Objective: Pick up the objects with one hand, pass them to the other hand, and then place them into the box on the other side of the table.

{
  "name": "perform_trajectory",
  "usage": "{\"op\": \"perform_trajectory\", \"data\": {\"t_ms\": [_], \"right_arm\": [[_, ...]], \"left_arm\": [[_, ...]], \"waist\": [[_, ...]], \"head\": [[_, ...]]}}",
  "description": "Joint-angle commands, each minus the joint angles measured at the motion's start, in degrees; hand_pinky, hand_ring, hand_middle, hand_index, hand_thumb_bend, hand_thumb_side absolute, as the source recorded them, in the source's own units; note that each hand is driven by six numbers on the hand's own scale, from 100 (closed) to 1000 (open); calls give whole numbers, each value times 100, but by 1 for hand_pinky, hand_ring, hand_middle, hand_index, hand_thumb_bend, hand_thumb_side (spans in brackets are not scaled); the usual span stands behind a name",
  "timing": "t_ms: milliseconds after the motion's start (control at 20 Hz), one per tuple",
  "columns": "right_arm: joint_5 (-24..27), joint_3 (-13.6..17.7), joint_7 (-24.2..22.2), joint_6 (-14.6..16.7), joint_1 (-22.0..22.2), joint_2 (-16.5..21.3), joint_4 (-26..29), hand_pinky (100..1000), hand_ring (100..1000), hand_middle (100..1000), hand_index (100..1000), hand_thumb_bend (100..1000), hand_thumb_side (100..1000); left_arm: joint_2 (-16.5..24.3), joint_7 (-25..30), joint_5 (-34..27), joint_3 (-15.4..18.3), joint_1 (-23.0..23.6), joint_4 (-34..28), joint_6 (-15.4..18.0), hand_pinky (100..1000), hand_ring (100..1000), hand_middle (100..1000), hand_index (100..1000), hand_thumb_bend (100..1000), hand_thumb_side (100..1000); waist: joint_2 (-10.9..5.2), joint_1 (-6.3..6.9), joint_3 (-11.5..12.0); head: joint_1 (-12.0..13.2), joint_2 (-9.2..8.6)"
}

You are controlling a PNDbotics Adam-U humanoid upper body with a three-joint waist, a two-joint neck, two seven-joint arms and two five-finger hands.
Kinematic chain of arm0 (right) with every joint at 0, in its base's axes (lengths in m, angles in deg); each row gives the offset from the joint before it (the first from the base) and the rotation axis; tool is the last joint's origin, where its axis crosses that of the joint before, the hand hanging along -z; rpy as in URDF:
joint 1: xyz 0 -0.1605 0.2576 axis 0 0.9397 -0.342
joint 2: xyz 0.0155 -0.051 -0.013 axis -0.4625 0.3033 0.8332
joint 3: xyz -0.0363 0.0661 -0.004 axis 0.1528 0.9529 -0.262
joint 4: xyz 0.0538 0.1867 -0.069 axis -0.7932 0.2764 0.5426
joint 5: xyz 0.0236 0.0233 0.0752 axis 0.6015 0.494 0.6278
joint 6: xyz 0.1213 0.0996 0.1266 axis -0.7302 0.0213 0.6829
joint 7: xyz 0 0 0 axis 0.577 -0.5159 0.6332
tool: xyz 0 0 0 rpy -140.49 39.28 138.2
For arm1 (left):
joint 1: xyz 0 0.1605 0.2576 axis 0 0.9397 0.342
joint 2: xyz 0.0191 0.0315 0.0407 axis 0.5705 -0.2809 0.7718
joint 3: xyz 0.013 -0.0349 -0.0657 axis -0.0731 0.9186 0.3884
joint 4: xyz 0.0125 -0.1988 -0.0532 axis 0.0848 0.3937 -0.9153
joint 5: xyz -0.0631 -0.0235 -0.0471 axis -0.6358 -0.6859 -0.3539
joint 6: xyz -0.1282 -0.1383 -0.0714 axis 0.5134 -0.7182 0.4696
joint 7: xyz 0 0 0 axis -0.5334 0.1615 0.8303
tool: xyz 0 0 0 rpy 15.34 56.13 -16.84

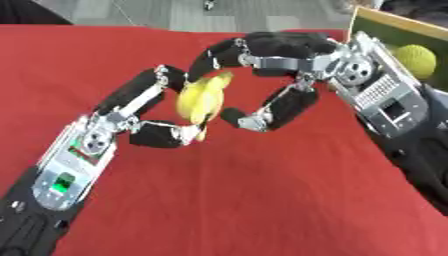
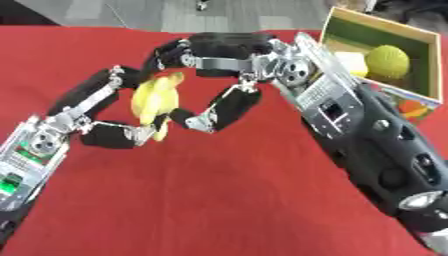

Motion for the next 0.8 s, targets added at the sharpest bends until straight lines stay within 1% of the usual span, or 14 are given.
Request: {"op": "perform_trajectory", "data": {"t_ms": [50, 400, 600, 800], "right_arm": [[-27, 70, -9, -12, -109, 2, 14, 925, 940, 861, 901, 119, 211], [-85, 79, -91, -10, -134, -48, -74, 933, 949, 868, 908, 100, 235], [-147, 87, -285, 95, -170, -76, -146, 938, 956, 876, 914, 100, 252], [-171, 111, -465, 189, -211, -111, -251, 938, 957, 879, 917, 127, 258]], "left_arm": [[19, 23, -50, 54, -99, -161, -9, 714, 577, 460, 511, 100, 228], [11, 93, -46, 56, -99, -273, -12, 713, 576, 459, 514, 100, 215], [4, 129, -34, 68, -92, -327, -8, 712, 576, 459, 515, 100, 207], [-3, 162, -43, 82, -95, -380, -7, 712, 575, 458, 515, 100, 206]], "waist": [[-101, 14, 1], [-88, 25, -5], [-79, 27, -7], [-74, 28, -6]], "head": [[-16, -61], [-25, -72], [-31, -69], [-44, -67]]}}
